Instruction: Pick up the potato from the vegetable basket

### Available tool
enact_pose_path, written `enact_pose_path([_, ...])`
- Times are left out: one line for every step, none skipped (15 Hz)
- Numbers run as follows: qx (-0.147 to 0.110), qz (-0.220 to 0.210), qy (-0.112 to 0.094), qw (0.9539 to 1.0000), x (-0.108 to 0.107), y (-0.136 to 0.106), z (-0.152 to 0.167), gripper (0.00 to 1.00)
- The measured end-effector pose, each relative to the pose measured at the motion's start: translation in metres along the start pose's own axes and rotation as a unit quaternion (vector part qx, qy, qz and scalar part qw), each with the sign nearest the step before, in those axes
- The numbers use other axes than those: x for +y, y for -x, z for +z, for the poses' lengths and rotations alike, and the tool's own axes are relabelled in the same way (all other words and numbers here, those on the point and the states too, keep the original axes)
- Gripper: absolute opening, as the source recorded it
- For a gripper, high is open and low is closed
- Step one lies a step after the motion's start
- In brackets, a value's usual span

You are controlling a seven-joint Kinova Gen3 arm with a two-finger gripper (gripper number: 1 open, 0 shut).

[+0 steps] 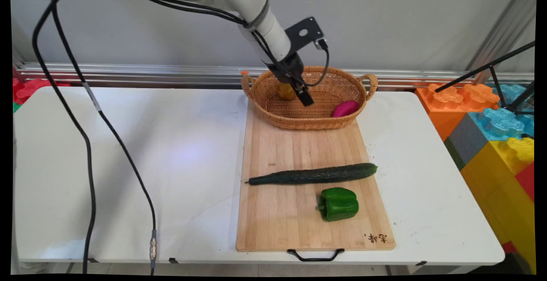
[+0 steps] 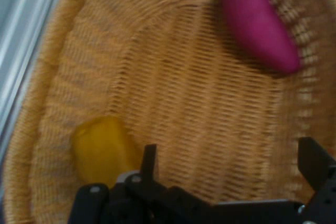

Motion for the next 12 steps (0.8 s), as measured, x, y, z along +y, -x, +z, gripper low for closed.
enact_pose_path([-0.001, -0.004, -0.011, 0.9999, -0.007, 0.005, 0.006, 1.00])
enact_pose_path([-0.003, -0.010, -0.020, 0.9998, -0.011, 0.009, 0.011, 1.00])
enact_pose_path([-0.004, -0.015, -0.028, 0.9995, -0.015, 0.013, 0.017, 1.00])
enact_pose_path([-0.005, -0.020, -0.035, 0.9992, -0.018, 0.016, 0.022, 1.00])
enact_pose_path([-0.006, -0.026, -0.044, 0.9987, -0.022, 0.020, 0.029, 1.00])
enact_pose_path([-0.007, -0.031, -0.051, 0.9982, -0.024, 0.023, 0.036, 1.00])
enact_pose_path([-0.007, -0.036, -0.059, 0.9976, -0.027, 0.026, 0.042, 1.00])
enact_pose_path([-0.008, -0.041, -0.066, 0.9969, -0.030, 0.029, 0.048, 1.00])
enact_pose_path([-0.009, -0.045, -0.072, 0.9964, -0.032, 0.031, 0.052, 1.00])
enact_pose_path([-0.009, -0.049, -0.076, 0.9958, -0.034, 0.033, 0.056, 1.00])
enact_pose_path([-0.009, -0.053, -0.082, 0.9951, -0.036, 0.036, 0.062, 1.00])
enact_pose_path([-0.008, -0.059, -0.088, 0.9943, -0.037, 0.038, 0.068, 1.00])
